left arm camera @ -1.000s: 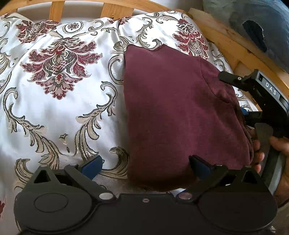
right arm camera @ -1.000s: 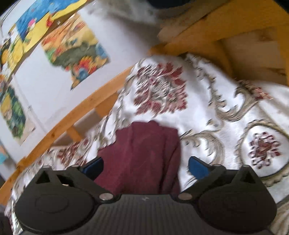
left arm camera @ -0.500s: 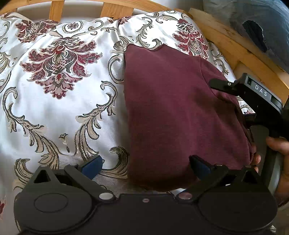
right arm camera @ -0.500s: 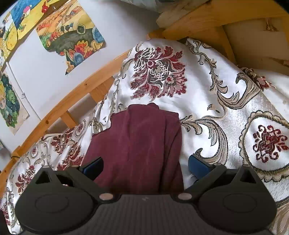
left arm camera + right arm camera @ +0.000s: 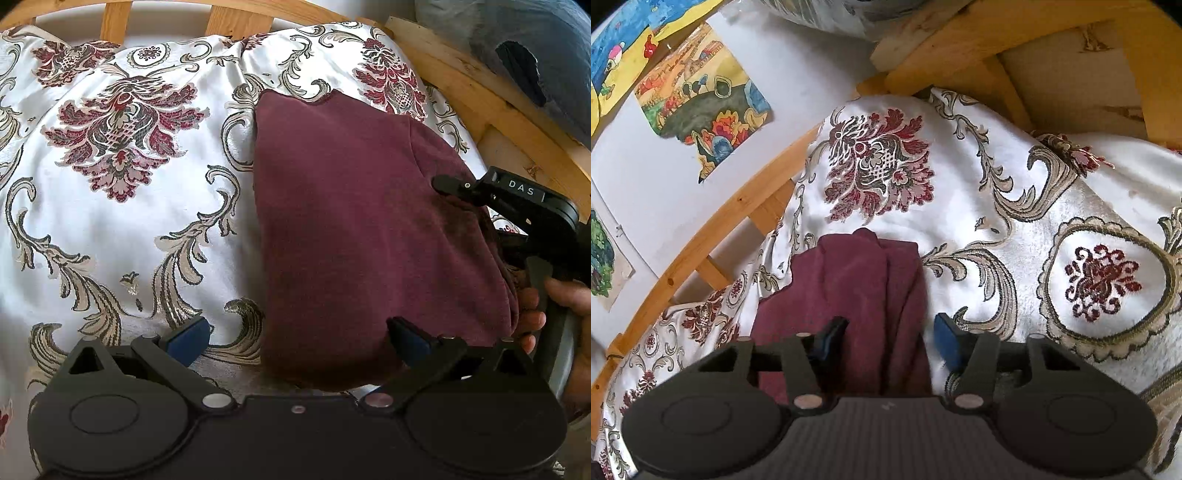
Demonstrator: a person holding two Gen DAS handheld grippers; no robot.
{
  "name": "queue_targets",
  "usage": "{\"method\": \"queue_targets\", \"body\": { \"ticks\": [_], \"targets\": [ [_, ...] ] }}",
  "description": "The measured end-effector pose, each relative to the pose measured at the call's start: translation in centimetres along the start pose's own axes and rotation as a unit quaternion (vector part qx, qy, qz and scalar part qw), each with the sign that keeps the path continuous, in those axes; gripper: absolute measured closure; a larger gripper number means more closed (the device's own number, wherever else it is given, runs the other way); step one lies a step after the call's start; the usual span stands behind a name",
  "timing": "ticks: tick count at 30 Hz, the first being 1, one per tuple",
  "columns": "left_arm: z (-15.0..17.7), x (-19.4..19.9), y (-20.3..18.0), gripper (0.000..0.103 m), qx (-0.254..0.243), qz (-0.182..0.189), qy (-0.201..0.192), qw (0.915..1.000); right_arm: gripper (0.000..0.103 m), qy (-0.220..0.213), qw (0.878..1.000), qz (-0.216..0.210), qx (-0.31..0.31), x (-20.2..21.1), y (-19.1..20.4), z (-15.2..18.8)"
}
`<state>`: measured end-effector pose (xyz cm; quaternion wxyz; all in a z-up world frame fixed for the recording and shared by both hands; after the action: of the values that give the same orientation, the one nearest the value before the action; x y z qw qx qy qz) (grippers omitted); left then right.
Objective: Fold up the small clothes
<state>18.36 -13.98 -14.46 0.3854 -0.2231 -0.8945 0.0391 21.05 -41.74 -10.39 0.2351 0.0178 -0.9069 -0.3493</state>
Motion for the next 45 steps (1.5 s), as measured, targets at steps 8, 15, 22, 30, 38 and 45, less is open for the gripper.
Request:
{"method": "queue_targets", "body": {
  "ticks": [8,15,22,30,38,45],
  "targets": [
    [0.0,0.0,0.0,0.0,0.0,0.001,0.001,1.0,0.067,-0.021,0.995,0.036,0.093,0.5,2.6,0.7],
    [0.0,-0.1,0.1,0.001,0.0,0.004,0.003,1.0,0.07,-0.056,0.944,0.111,0.306,1.1,7.5,3.0],
    [-0.1,-0.1,0.1,0.001,0.0,0.006,0.004,1.0,0.071,-0.057,0.937,0.119,0.324,1.2,8.7,4.0],
    [-1.3,0.7,0.1,0.001,-0.001,0.024,-0.002,0.9997,0.07,-0.038,0.968,0.097,0.229,0.9,6.0,2.4],
    [-5.9,0.7,1.4,0.001,-0.014,0.034,-0.04,0.9985,0.068,-0.016,0.997,0.044,0.066,0.8,2.1,1.0],
    [-5.5,-3.0,4.7,0.004,0.114,0.101,0.024,0.988,0.067,-0.017,0.998,0.04,0.053,0.5,1.4,1.1]
  ]
}}
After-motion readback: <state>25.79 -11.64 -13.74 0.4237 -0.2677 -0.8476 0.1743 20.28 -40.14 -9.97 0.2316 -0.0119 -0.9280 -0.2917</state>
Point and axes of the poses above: each gripper's, at about its wrist camera, not at the fingertips, and x roughly against the way its jaws point, y to its left, z to its underside, the point moved 7 cm from there along -x, roughly the way its jaws point, and after that the axes turned 4 degrees about -x, right-handed, at the moved point
